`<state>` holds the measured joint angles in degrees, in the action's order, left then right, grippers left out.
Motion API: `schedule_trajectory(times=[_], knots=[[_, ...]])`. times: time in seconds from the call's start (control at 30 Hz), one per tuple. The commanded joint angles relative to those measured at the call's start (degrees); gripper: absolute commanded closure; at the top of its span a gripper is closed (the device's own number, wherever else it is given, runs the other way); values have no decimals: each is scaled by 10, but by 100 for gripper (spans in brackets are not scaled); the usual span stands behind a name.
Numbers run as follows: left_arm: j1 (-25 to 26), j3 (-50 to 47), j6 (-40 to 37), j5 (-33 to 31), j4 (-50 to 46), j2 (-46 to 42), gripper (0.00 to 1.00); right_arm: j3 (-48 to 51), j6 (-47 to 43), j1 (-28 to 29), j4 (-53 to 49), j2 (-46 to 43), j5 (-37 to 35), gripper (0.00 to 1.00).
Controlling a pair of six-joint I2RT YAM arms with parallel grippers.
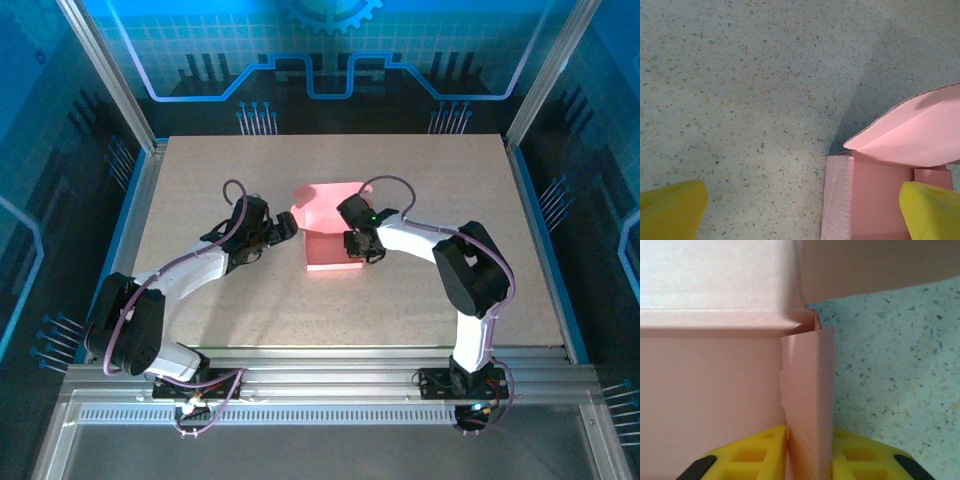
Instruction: Fold the paper box
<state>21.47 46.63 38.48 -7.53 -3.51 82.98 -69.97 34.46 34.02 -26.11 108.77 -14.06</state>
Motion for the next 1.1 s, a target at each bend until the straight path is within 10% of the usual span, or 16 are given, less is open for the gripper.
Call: schedule_trajectory(times=[0.0,0.2,0.43,0.87,1.07], knots=[[-5,-30,0,23,27,5,1,-7,-42,-18,-8,3,39,79],[-3,-72,22,37,46,3,2,-7,-74,-36,-10,3,61,100],[-3,-86,23,34,47,6,2,-27,-113,-35,-40,30,-1,100],[-5,-103,19,6,39,-12,2,-54,-88,22,-132,78,-332,100],[-5,-101,19,16,45,-6,2,-45,-86,18,-109,63,-272,100]])
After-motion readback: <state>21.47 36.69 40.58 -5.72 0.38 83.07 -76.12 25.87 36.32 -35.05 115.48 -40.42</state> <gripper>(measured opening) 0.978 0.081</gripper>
